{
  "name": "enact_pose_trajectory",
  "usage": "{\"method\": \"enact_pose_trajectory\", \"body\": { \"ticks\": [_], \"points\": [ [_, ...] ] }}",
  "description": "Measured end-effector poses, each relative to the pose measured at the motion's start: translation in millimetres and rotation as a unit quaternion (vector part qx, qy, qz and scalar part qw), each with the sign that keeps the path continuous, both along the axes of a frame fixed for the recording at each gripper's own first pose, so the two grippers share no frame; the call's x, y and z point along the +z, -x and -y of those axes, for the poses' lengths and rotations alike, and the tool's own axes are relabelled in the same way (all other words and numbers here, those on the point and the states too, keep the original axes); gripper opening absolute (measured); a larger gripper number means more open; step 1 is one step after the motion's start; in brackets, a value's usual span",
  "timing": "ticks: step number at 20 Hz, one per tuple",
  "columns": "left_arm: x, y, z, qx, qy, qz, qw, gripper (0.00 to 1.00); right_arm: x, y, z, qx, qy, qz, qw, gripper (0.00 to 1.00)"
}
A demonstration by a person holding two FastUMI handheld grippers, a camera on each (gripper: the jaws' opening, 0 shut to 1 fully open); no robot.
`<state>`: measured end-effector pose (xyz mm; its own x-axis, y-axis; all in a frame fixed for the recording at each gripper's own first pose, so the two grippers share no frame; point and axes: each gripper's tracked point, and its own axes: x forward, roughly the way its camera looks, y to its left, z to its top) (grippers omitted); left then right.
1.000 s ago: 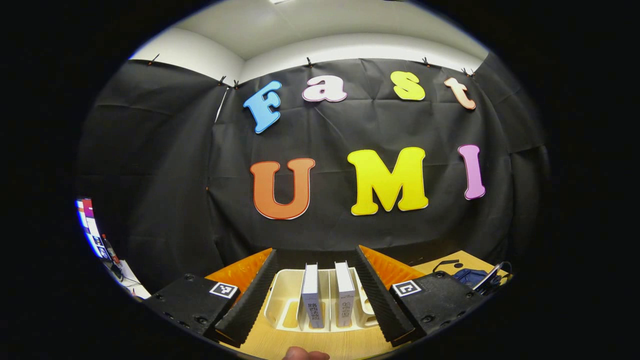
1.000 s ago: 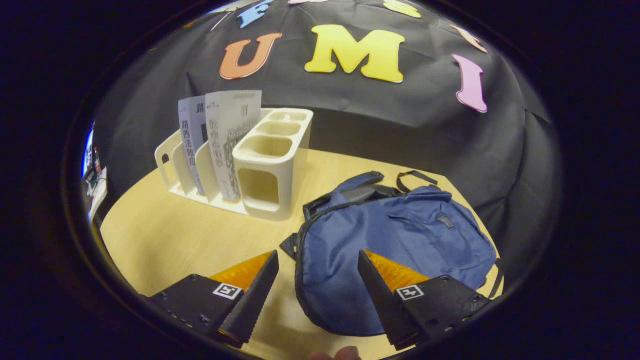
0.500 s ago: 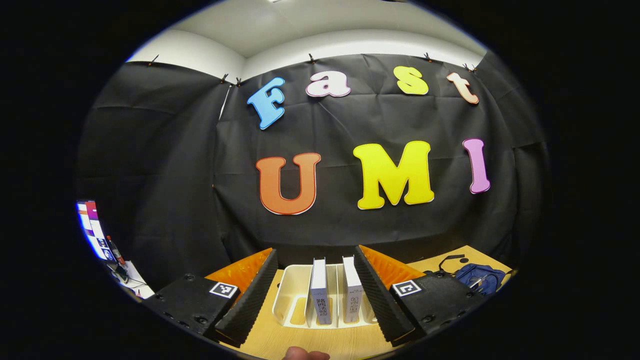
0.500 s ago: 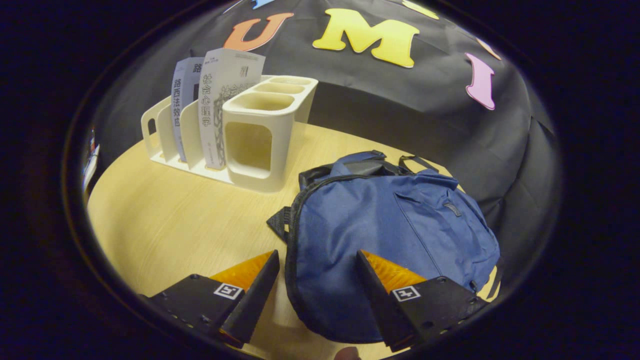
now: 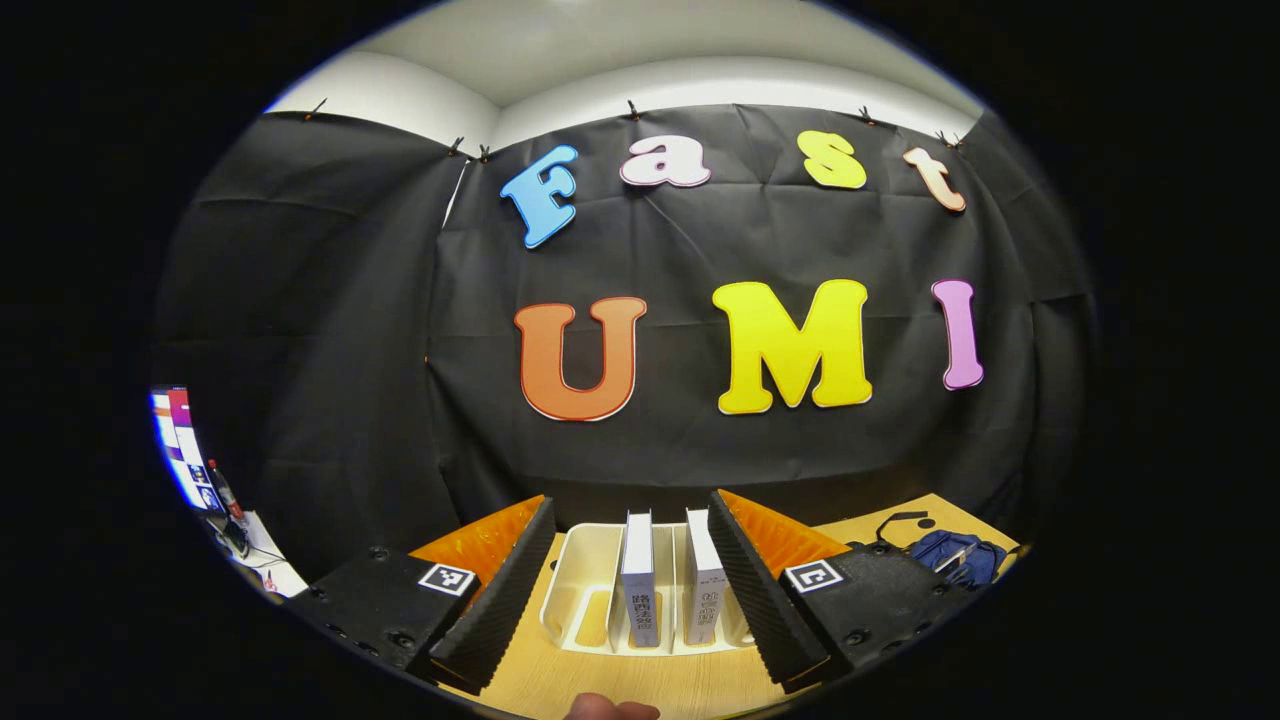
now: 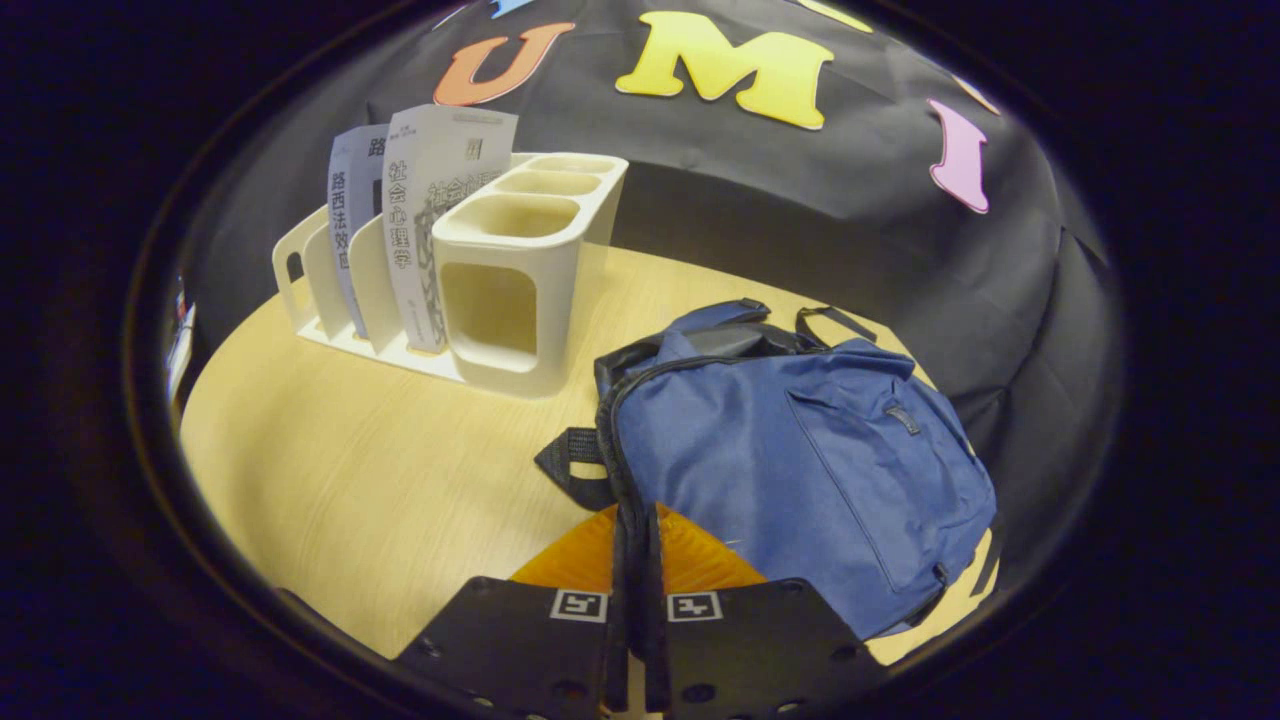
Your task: Open the schoolbag, grab two books from the bookshelf and put them into the schoolbag.
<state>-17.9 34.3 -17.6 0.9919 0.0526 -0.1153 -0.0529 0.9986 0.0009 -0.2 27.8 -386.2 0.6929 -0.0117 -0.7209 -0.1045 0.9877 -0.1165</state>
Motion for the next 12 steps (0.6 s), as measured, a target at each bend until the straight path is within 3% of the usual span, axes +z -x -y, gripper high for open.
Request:
{"method": "enact_pose_trajectory", "body": {
  "ticks": [1, 2, 8, 12],
  "points": [
    [-0.7, -1.1, -0.2, 0.000, 0.001, -0.001, 1.000, 0.96, 3.6, 0.5, 1.7, 0.000, -0.009, -0.006, 1.000, 0.07],
    [-1.4, -0.9, -0.5, 0.000, 0.001, -0.002, 1.000, 0.96, 8.4, 1.6, 2.4, 0.000, -0.017, -0.013, 1.000, 0.00],
    [-5.6, -12.7, -6.0, 0.008, 0.000, -0.002, 1.000, 0.96, 88.0, -10.3, 21.1, 0.024, -0.041, 0.027, 0.998, 0.00],
    [-8.9, -26.1, -5.0, 0.012, 0.005, -0.006, 1.000, 0.96, 149.1, -18.8, 64.6, 0.022, -0.040, 0.065, 0.997, 0.02]
  ]
}}
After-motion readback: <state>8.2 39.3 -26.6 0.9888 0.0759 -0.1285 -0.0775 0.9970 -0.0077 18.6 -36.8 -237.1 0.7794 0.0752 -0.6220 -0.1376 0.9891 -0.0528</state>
